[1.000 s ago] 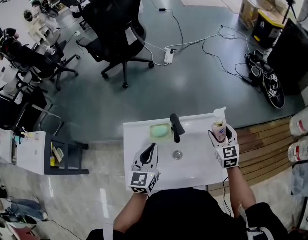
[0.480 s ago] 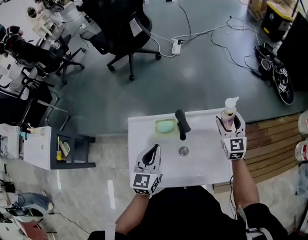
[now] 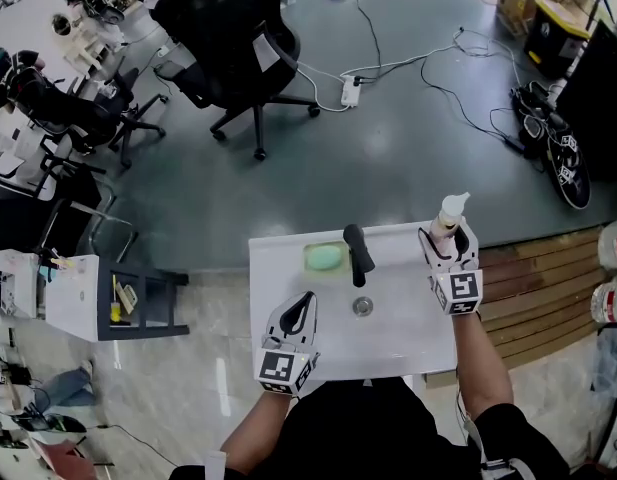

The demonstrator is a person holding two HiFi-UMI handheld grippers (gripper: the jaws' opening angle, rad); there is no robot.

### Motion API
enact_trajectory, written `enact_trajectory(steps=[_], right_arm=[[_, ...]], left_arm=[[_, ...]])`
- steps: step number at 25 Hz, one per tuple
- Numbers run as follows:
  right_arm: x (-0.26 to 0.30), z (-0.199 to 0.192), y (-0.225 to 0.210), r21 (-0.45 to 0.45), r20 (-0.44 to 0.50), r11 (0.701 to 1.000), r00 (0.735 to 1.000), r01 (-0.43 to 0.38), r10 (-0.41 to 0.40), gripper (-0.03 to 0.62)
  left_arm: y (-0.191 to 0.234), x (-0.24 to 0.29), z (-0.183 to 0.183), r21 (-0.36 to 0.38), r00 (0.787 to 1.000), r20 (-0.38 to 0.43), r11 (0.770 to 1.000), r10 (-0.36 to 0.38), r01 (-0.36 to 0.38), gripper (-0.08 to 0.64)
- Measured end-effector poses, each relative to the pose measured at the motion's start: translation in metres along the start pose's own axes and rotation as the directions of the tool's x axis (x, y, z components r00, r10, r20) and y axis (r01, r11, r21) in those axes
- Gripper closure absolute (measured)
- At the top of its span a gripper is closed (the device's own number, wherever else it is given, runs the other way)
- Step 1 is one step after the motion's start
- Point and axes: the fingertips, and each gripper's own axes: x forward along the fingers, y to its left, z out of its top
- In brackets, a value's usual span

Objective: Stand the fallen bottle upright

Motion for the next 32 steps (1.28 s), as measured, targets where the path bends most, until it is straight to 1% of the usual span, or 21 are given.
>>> enact_trajectory(steps=[4,7,10,13,15,17,20,22,24,26,29,32], right_arm=[[0.014,-0.005,0.005,-0.046,0.028,0.999,0.999,-0.015,0.017,0.267],[0.019,-0.012,0.004,-0.045,0.022,0.999,1.000,-0.016,0.017,0.267],[0.019,-0.019,0.002,-0.031,0.021,0.999,0.999,-0.028,0.029,0.264],[0.016,-0.017,-0.001,-0.018,0.019,0.999,0.999,-0.035,0.036,0.261],[0.015,-0.016,-0.001,-0.011,0.008,0.999,0.999,-0.036,0.036,0.259],[0.013,-0.016,-0.001,-0.008,-0.002,0.999,0.999,-0.044,0.044,0.256],[0.013,-0.019,0.000,-0.011,-0.028,0.997,0.997,-0.077,0.077,0.254],[0.013,-0.022,0.001,-0.010,-0.053,0.995,0.994,-0.100,0.099,0.239],[0.010,-0.025,0.001,-0.007,-0.073,0.994,0.992,-0.107,0.106,0.223],[0.002,-0.025,0.000,-0.008,-0.084,0.995,0.991,-0.101,0.100,0.221],[-0.012,-0.018,0.001,-0.020,-0.089,0.995,0.991,-0.099,0.097,0.216],[-0.028,-0.007,0.005,-0.031,-0.082,0.995,0.992,-0.098,0.095,0.216]], left_arm=[[0.010,0.001,-0.013,-0.006,0.999,-0.035,1.000,0.021,-0.021,0.541],[0.010,0.006,-0.018,-0.013,0.998,-0.046,0.999,0.030,-0.030,0.541],[0.002,0.012,-0.018,-0.011,0.999,-0.045,1.000,0.007,-0.007,0.541],[-0.007,0.017,-0.016,-0.005,0.998,-0.048,1.000,-0.029,0.028,0.541],[-0.007,0.019,-0.015,-0.004,0.998,-0.049,0.999,-0.038,0.038,0.541],[-0.007,0.020,-0.014,-0.019,0.998,-0.045,0.999,-0.040,0.039,0.541],[-0.006,0.022,-0.010,-0.068,0.999,-0.030,0.997,-0.041,0.039,0.541],[-0.006,0.024,-0.007,-0.083,0.999,-0.020,0.996,-0.041,0.039,0.541],[-0.007,0.024,-0.003,-0.084,0.999,-0.009,0.996,-0.040,0.039,0.541],[-0.006,0.021,0.002,-0.074,0.999,0.000,0.997,-0.036,0.036,0.541],[-0.006,0.016,0.007,-0.069,1.000,0.012,0.997,-0.027,0.027,0.541],[-0.010,0.012,0.012,-0.083,0.999,0.028,0.996,-0.026,0.029,0.541]])
